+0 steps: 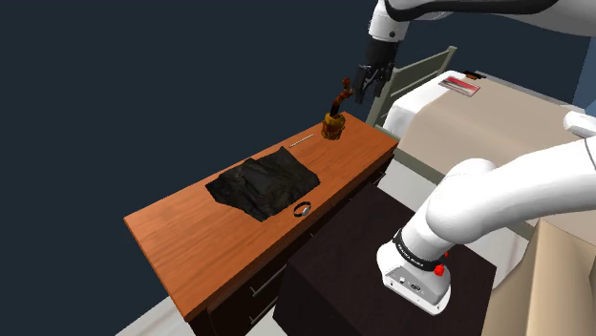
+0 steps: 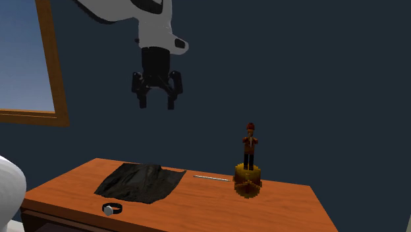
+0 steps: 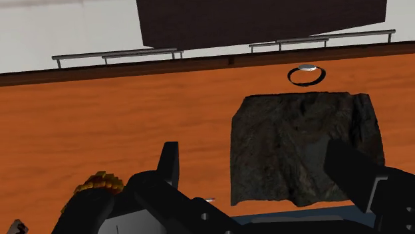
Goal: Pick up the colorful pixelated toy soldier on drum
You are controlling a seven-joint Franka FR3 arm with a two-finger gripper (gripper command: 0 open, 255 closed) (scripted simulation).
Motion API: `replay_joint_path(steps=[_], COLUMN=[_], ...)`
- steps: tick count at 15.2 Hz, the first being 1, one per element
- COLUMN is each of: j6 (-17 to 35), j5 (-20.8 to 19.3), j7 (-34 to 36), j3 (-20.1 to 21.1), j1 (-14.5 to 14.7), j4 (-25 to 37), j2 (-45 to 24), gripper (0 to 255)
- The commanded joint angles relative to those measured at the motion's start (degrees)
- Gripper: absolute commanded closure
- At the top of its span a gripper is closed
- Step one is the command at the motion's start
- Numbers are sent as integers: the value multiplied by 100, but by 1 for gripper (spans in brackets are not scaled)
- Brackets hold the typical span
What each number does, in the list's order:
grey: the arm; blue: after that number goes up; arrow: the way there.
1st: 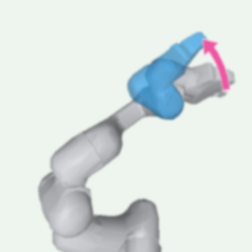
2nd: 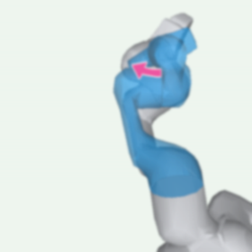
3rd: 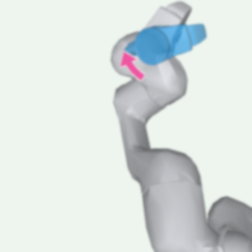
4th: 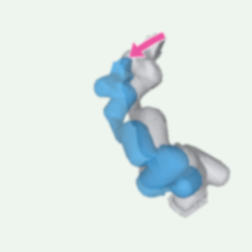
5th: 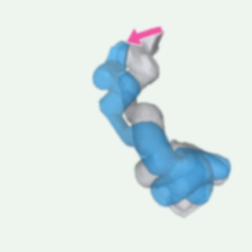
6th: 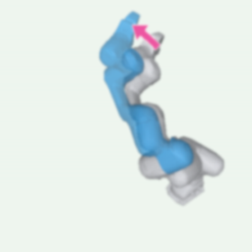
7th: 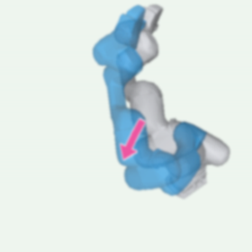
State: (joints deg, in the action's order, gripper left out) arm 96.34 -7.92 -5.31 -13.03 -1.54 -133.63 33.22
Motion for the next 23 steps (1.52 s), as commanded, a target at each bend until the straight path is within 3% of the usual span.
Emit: replay_joint_path(steps=[1,8,14,23], j6=[136,496,640,360], j5=[-99,-124,196,1021], j7=[-287,-1237,-2125,-3363], j3=[-226,-917,-1380,-1602], j1=[-46,-123,-268,-977], j4=[171,1112,2192,4449], j2=[-336,-1751,-3132,-5445], gripper=[0,0,0,0])
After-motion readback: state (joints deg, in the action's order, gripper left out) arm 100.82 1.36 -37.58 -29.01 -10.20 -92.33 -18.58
